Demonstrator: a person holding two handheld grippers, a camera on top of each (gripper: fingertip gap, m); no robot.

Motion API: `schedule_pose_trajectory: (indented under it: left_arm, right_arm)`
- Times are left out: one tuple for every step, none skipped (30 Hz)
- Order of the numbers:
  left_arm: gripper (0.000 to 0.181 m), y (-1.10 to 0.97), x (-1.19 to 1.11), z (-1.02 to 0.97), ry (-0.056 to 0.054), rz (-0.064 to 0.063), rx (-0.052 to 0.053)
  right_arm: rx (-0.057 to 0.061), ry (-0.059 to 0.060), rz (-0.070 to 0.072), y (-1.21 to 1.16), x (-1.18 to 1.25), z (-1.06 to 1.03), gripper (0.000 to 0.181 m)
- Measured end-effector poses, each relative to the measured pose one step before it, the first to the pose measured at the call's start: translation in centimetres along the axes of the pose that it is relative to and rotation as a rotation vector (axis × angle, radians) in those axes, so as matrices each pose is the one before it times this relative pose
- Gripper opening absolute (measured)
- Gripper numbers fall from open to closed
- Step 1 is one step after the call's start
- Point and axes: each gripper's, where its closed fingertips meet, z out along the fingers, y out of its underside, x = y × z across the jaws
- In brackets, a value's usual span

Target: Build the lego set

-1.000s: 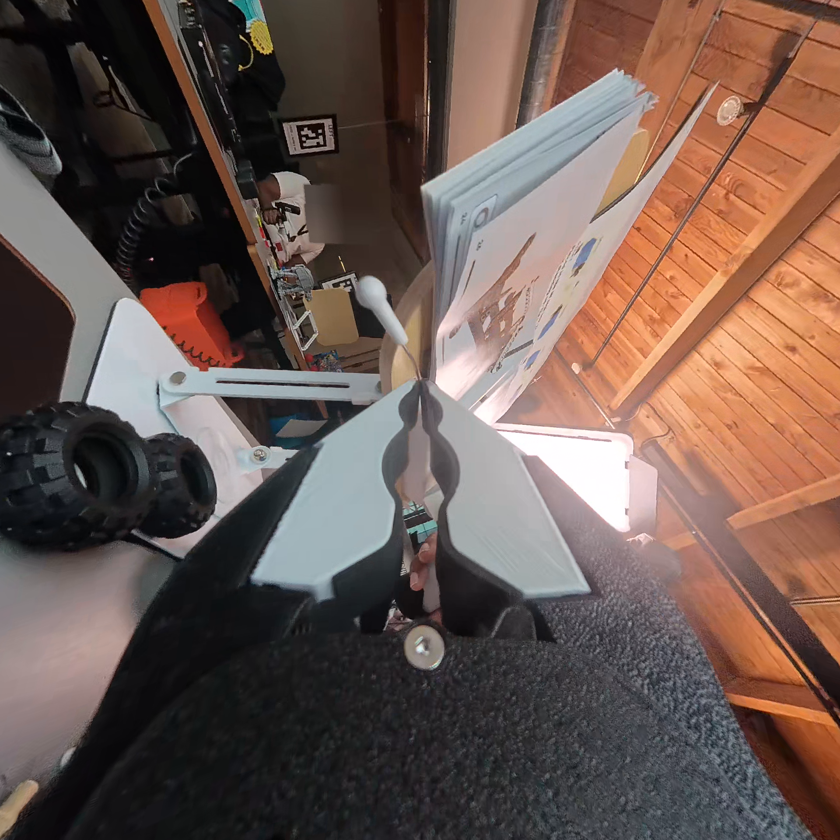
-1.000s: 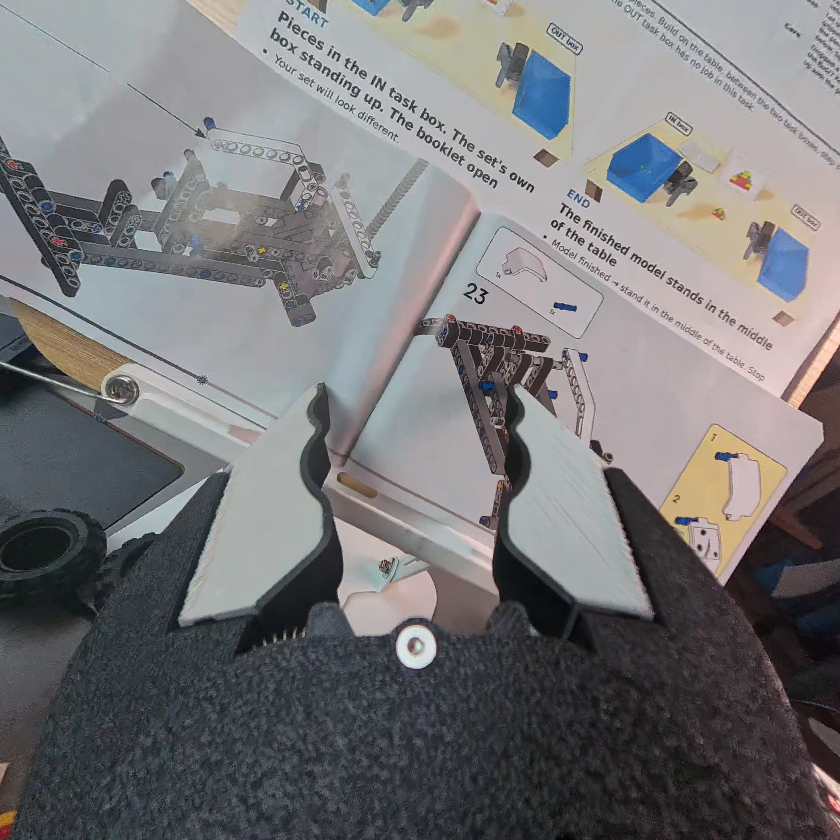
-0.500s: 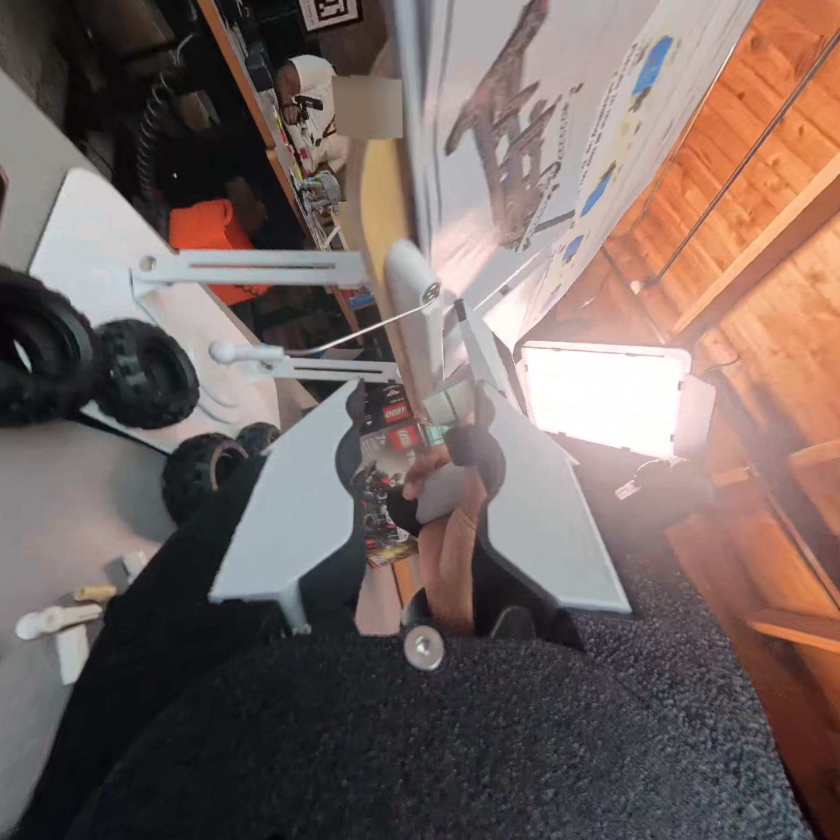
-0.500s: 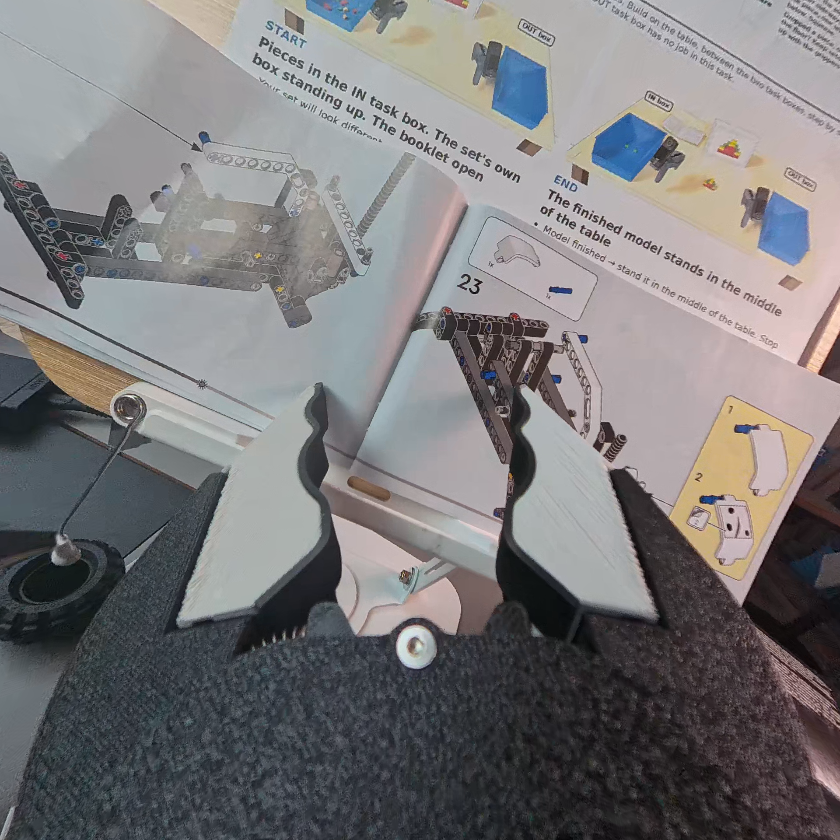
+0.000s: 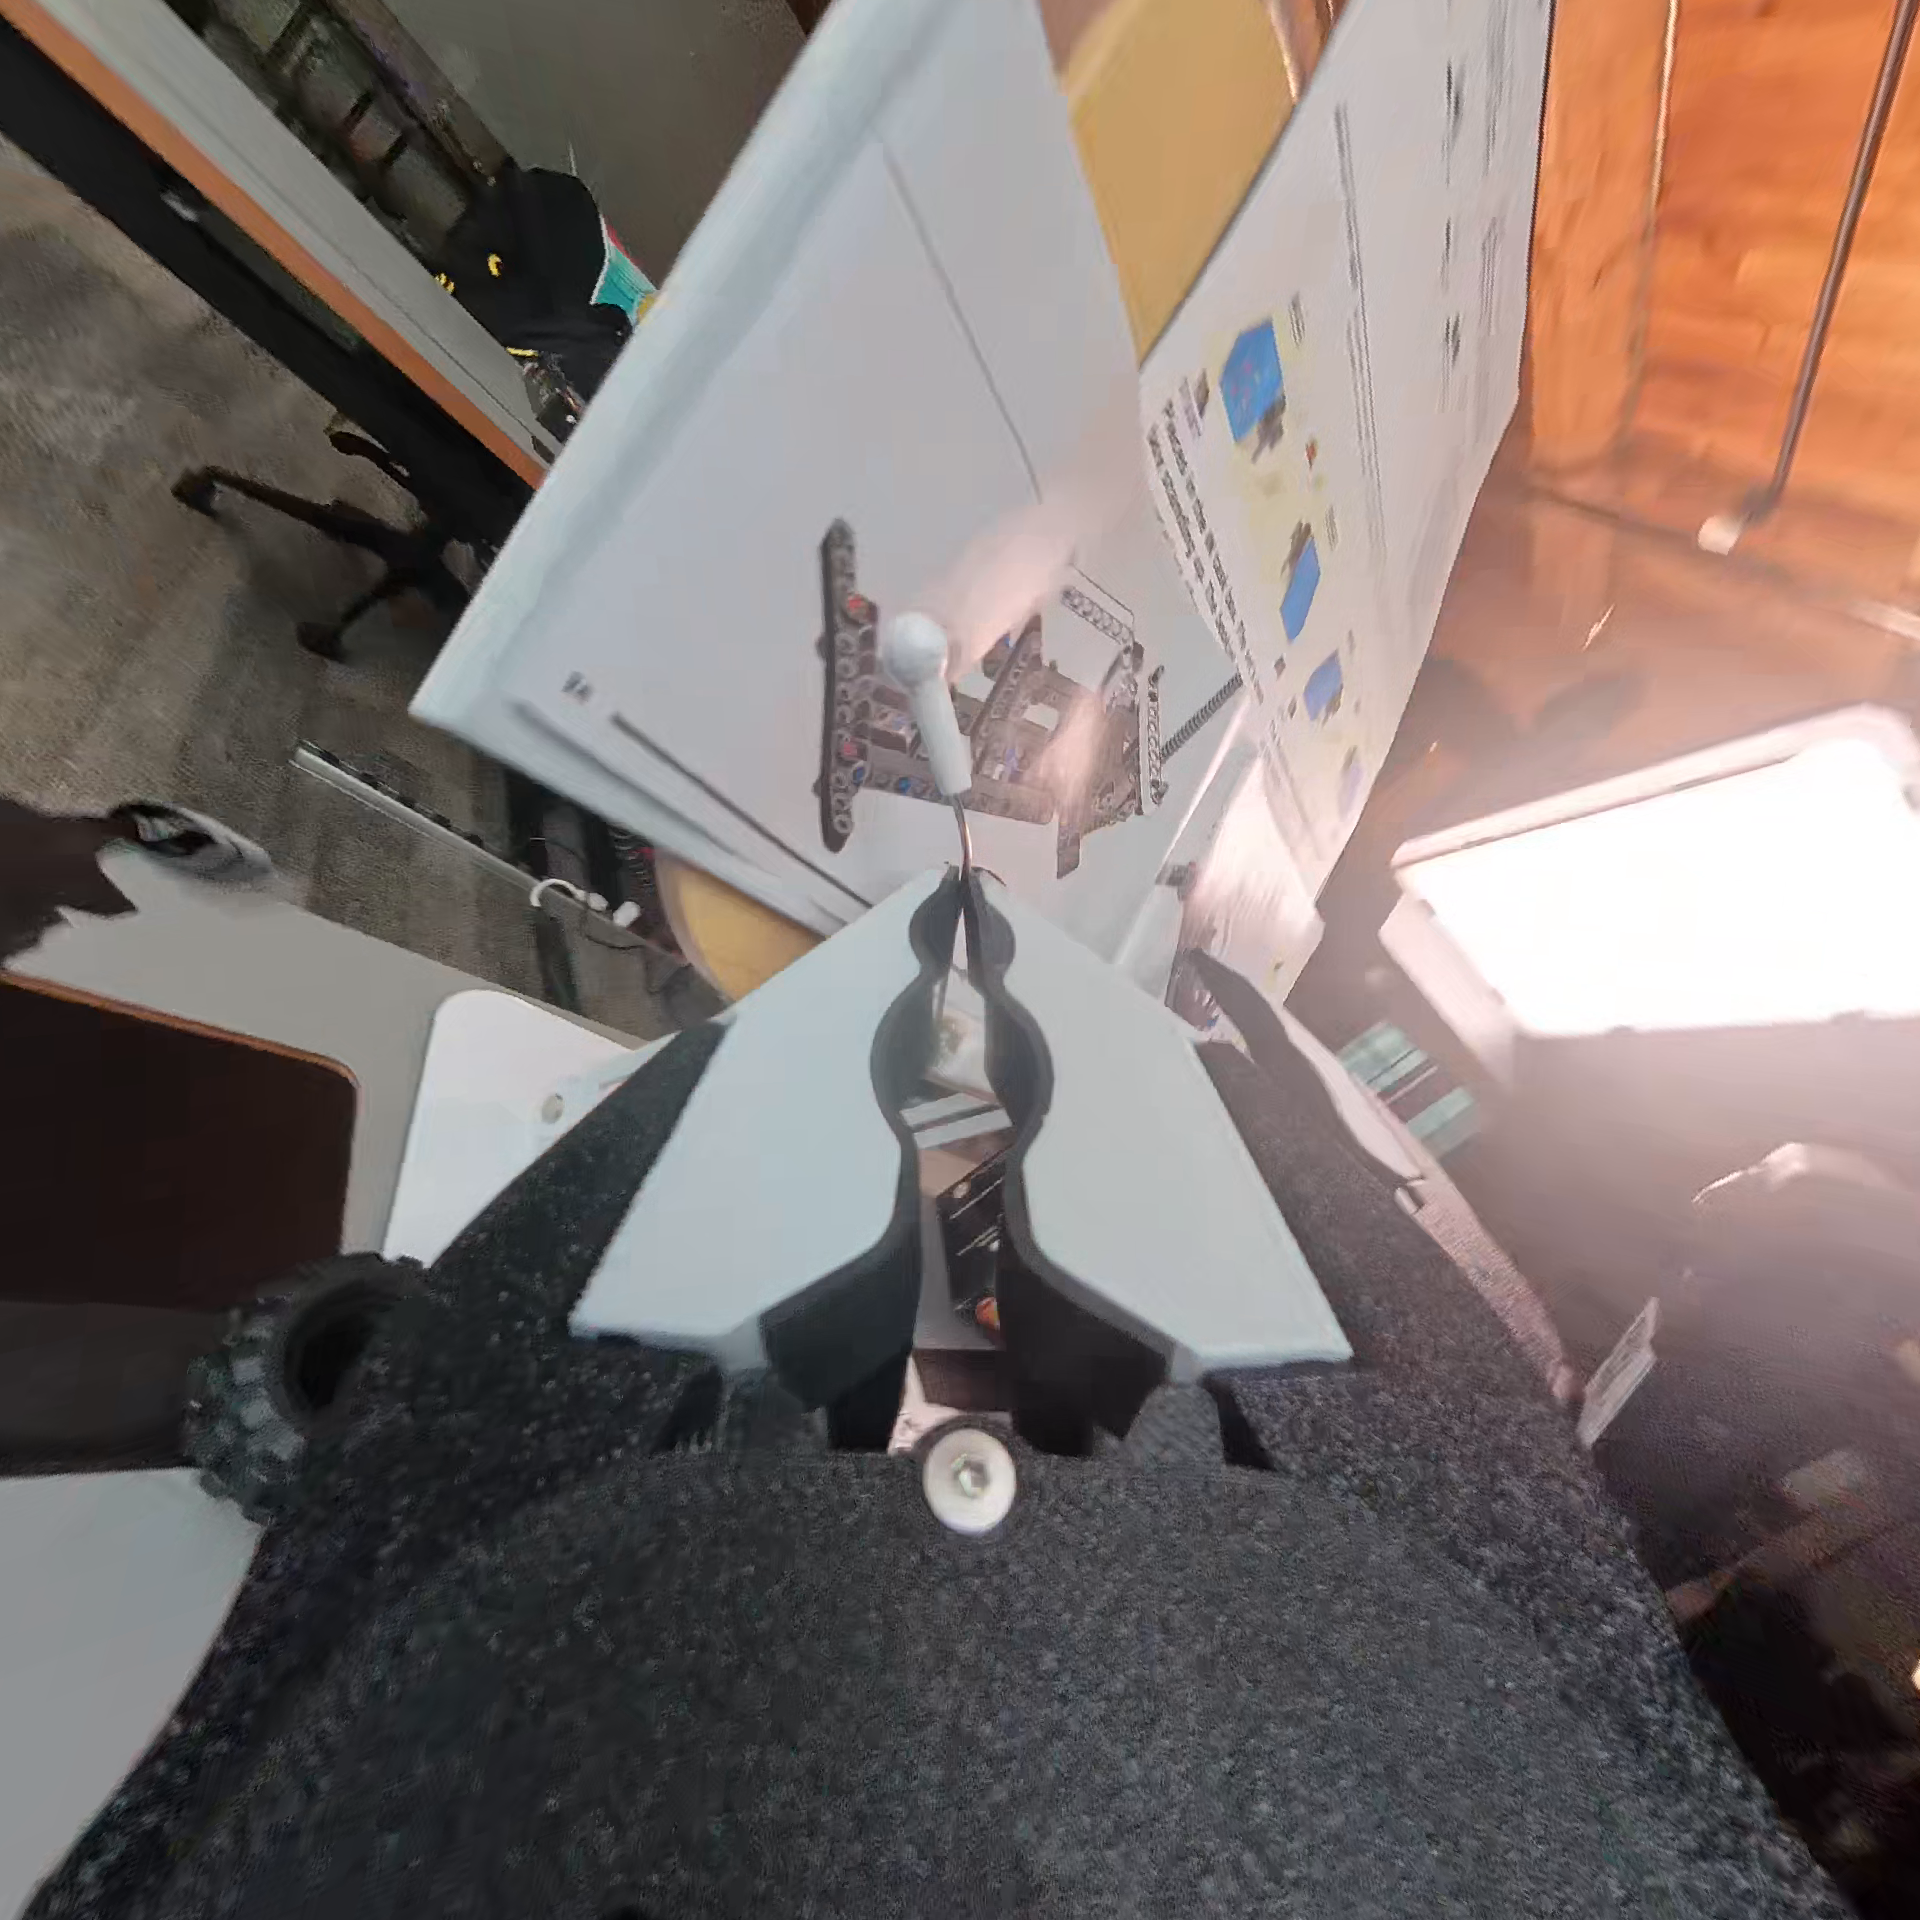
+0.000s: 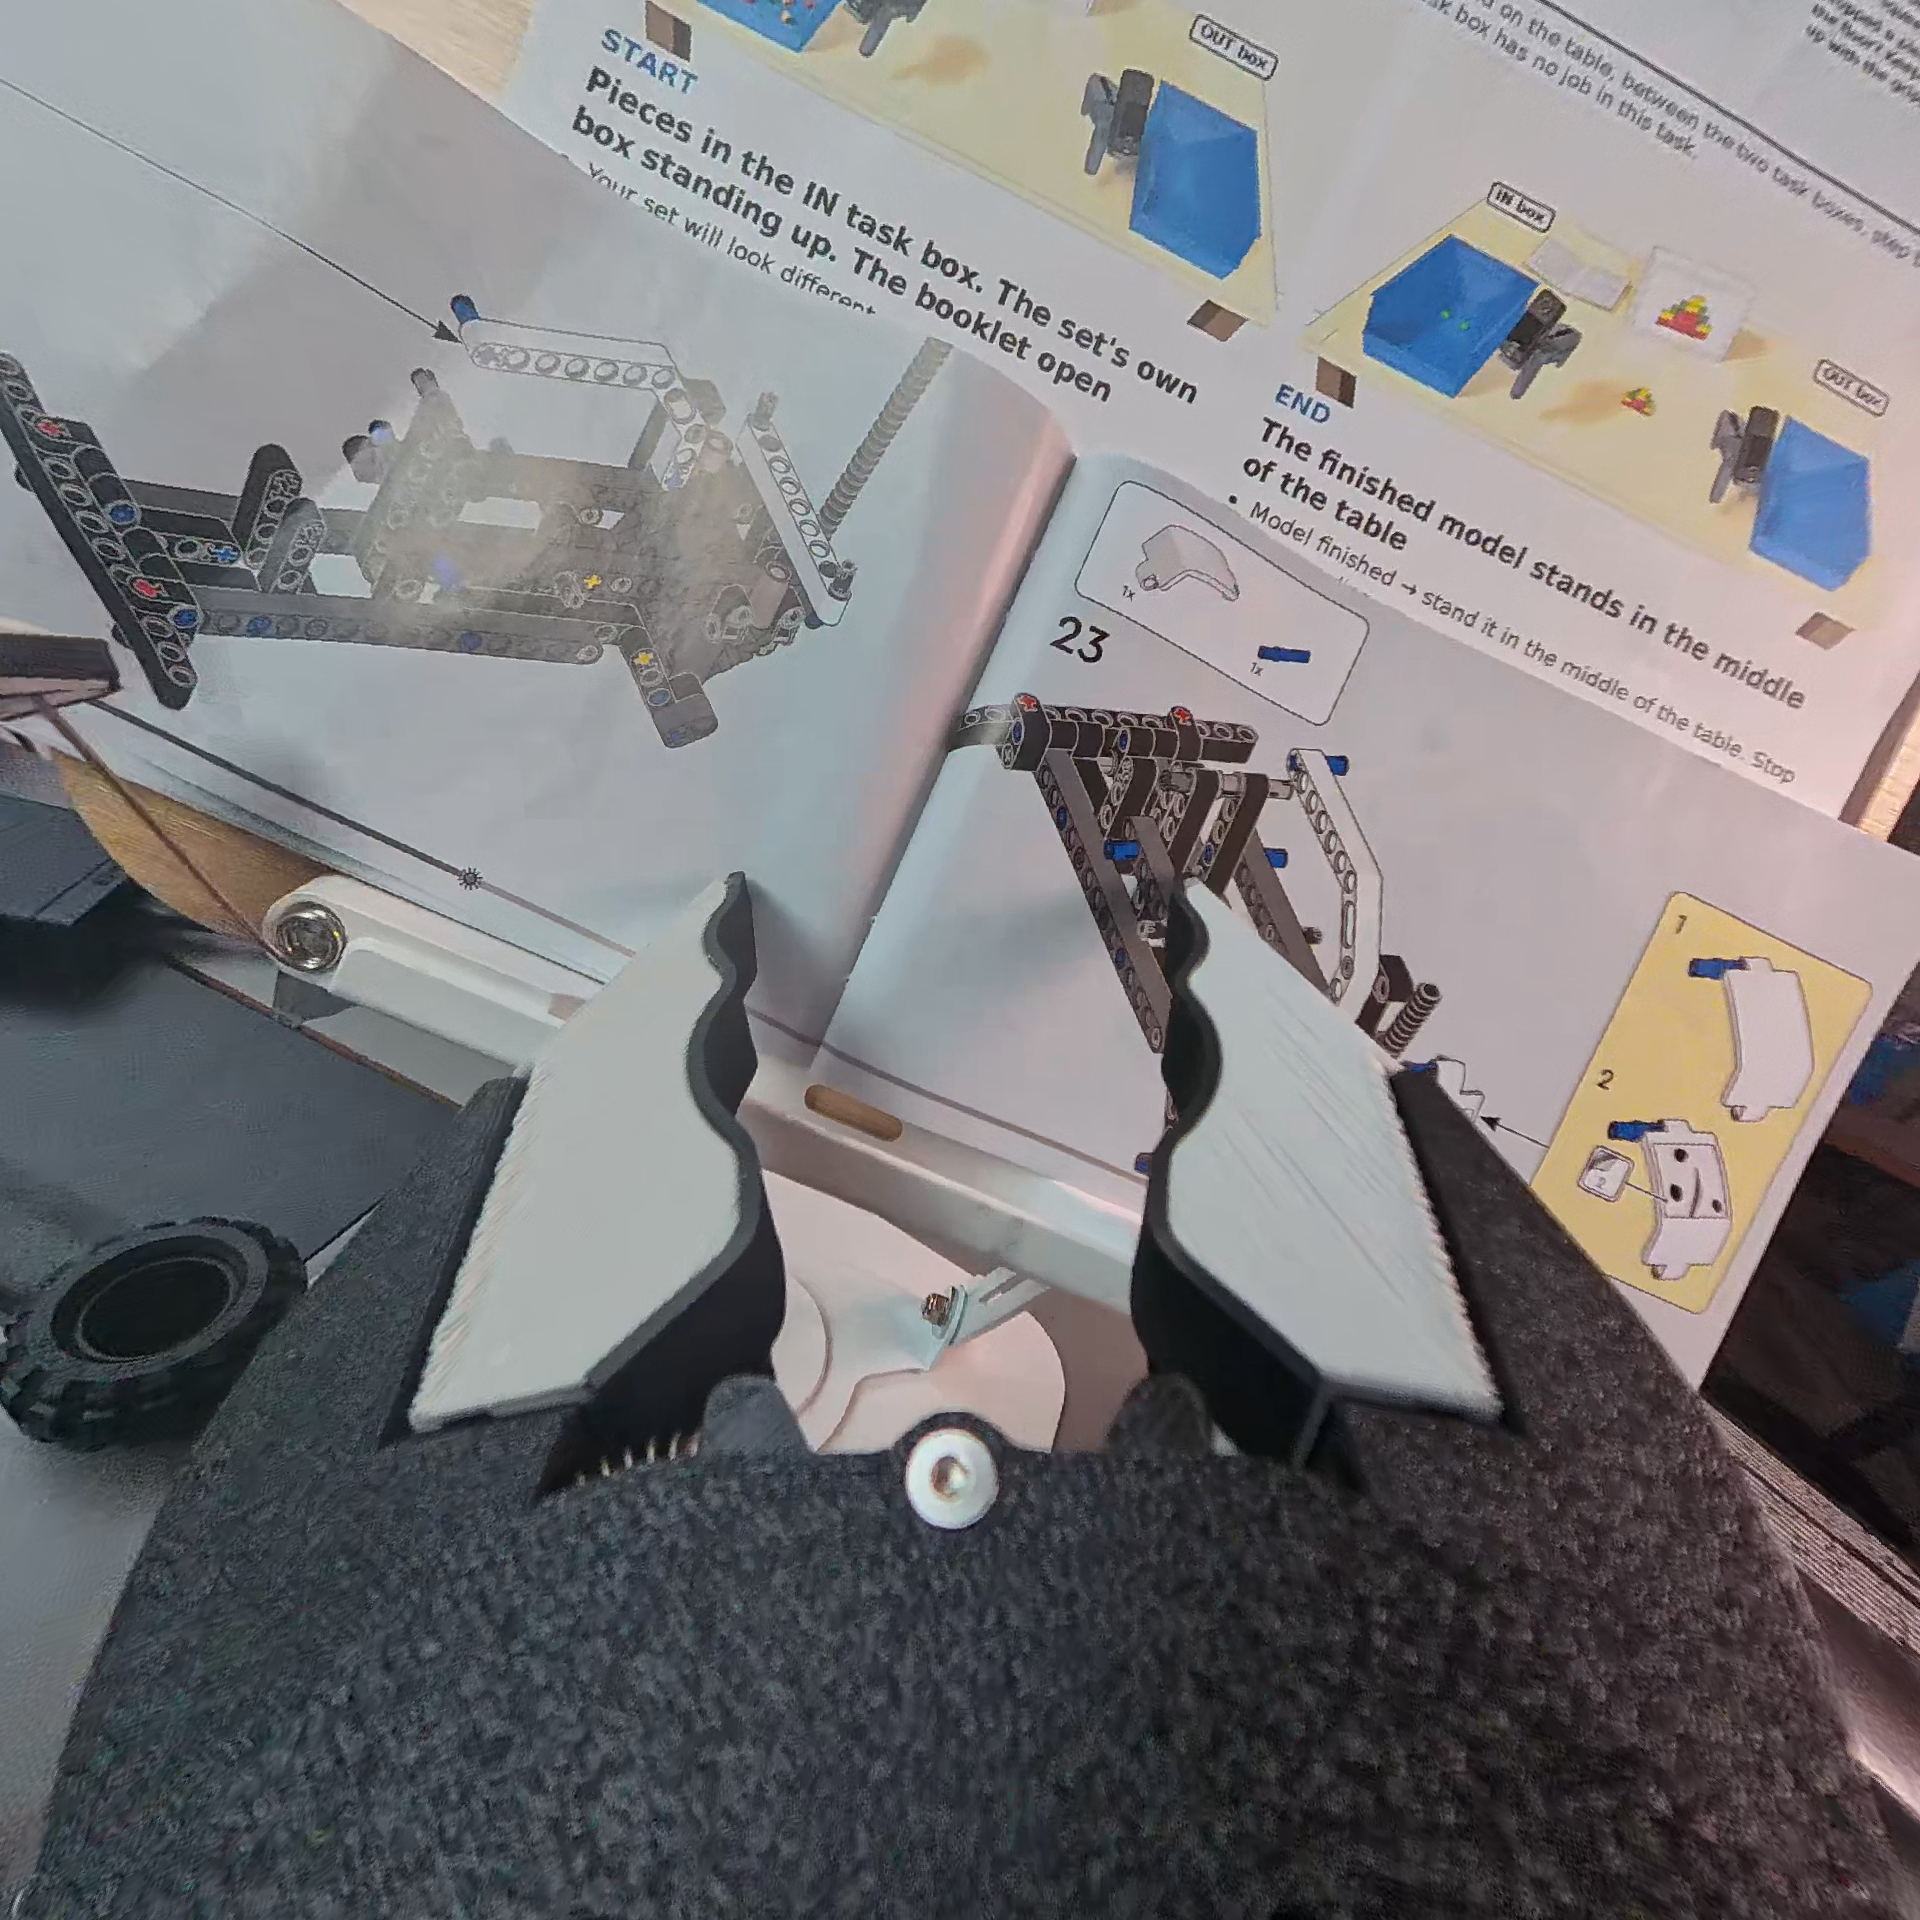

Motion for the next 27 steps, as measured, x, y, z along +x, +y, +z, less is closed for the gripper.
schedule_pose_trajectory:
  left_arm:
    - [0.000, 0.071, 0.495, 0.421, -0.0039, 0.1066, -0.0451]
    - [0.000, 0.030, 0.418, 0.474, -0.0127, 0.1184, -0.0477]
    - [0.000, 0.057, 0.588, 0.554, -0.0095, 0.1373, -0.0488]
    - [0.000, 0.137, 0.789, 0.619, 0.0008, 0.1457, -0.0555]
    - [0.000, 0.155, 0.693, 0.643, -0.0048, 0.1525, -0.0608]
    - [0.000, 0.302, 0.927, 0.708, 0.0153, 0.1507, -0.0661]
    - [0.000, 0.410, 1.044, 0.705, 0.0268, 0.1319, -0.0731]
    - [0.000, 0.424, 0.790, 0.577, 0.0116, 0.1293, -0.0664]
    - [0.002, 0.430, 0.935, 0.418, 0.0288, 0.1287, -0.0564]
    - [0.003, 0.372, 0.557, 0.407, 0.0197, 0.0705, -0.0472]
    - [0.002, -0.008, -0.079, 0.139, -0.0067, 0.0290, -0.0193]
    - [0.002, 0.100, -0.173, 0.103, -0.0056, 0.0175, -0.0191]
    - [0.003, 0.048, -0.160, 0.089, -0.0055, -0.0076, -0.0077]
    - [0.003, -0.036, 0.040, 0.041, 0.0038, -0.0234, 0.0031]
    - [0.005, 0.053, 0.056, 0.008, 0.0068, -0.0257, -0.0035]
    - [0.011, -0.013, 0.210, -0.243, 0.0138, -0.0189, 0.0057]
    - [0.019, -0.345, 0.343, -0.426, 0.0165, -0.0211, 0.0278]
    - [0.023, -0.562, 0.412, -0.547, 0.0144, -0.0158, 0.0409]
    - [0.023, -0.650, 0.389, -0.488, 0.0025, -0.0049, 0.0404]
    - [0.022, -0.543, 0.253, -0.328, -0.0061, 0.0061, 0.0282]
    - [0.020, -0.293, 0.296, -0.048, -0.0043, 0.0100, 0.0077]
    - [0.019, -0.143, 0.404, 0.165, 0.0032, 0.0110, -0.0060]
    - [0.019, -0.091, 0.433, 0.335, 0.0058, 0.0123, -0.0093]
    - [0.019, -0.126, 0.332, 0.412, -0.0009, 0.0131, -0.0074]
    - [0.017, -0.147, 0.285, 0.526, -0.0020, 0.0095, -0.0061]
    - [0.016, -0.189, 0.293, 0.547, -0.0006, 0.0042, -0.0040]
    - [0.014, -0.203, 0.299, 0.618, 0.0004, 0.0011, -0.0033]
  right_arm:
    - [0.0011, -0.0026, -0.0007, -0.016, -0.054, -0.028, 0.077]
    - [0.0021, -0.0018, -0.0015, -0.021, -0.042, -0.021, 0.077]
    - [0.0029, 0.0001, -0.0016, -0.010, -0.017, -0.009, 0.077]
    - [0.0025, 0.0001, -0.0011, -0.024, -0.012, -0.011, 0.077]
    - [0.0027, -0.0018, -0.0015, -0.020, -0.023, -0.010, 0.077]
    - [0.0017, -0.0013, -0.0040, -0.029, -0.026, 0.005, 0.076]
    - [0.0007, -0.0011, -0.0015, -0.016, -0.018, -0.009, 0.076]
    - [0.0001, -0.0003, -0.0002, -0.011, 0.001, -0.013, 0.076]
    - [-0.0002, -0.0012, -0.0007, -0.002, 0.005, -0.030, 0.076]
    - [-0.0001, -0.0030, -0.0008, 0.003, -0.007, -0.029, 0.076]
    - [-0.0042, -0.0019, -0.0024, 0.071, 0.016, -0.002, 0.077]
    - [0.0041, -0.0031, 0.0006, -0.047, 0.031, -0.022, 0.077]
    - [0.0025, -0.0056, 0.0007, -0.030, 0.006, -0.041, 0.078]
    - [-0.0072, -0.0128, -0.0011, 0.119, -0.078, -0.062, 0.084]
    - [-0.0126, -0.0237, -0.0002, 0.237, -0.189, -0.129, 0.093]
    - [0.0067, -0.0144, 0.0017, 0.045, 0.080, -0.429, 0.094]
    - [0.0273, -0.0042, 0.0070, -0.196, 0.428, -0.723, 0.094]
    - [0.0275, 0.0002, 0.0137, -0.169, 0.688, -0.886, 0.092]
    - [0.0153, 0.0075, 0.0261, 0.057, 0.917, -0.877, 0.088]
    - [-0.0113, -0.0084, 0.0368, 0.423, 0.745, -0.688, 0.086]
    - [-0.0295, -0.0128, 0.0365, 0.632, 0.740, -0.569, 0.087]
    - [-0.0247, -0.0099, 0.0227, 0.541, 0.824, -0.535, 0.085]
    - [-0.0305, -0.0136, 0.0057, 0.638, 0.749, -0.435, 0.079]
    - [-0.0357, -0.0037, -0.0055, 0.747, 0.824, -0.283, 0.078]
    - [-0.0377, -0.0057, -0.0168, 0.858, 0.706, -0.168, 0.073]
    - [-0.0396, -0.0201, -0.0207, 0.951, 0.356, -0.040, 0.066]
    - [-0.0359, -0.0034, -0.0112, 0.924, 0.459, 0.058, 0.065]
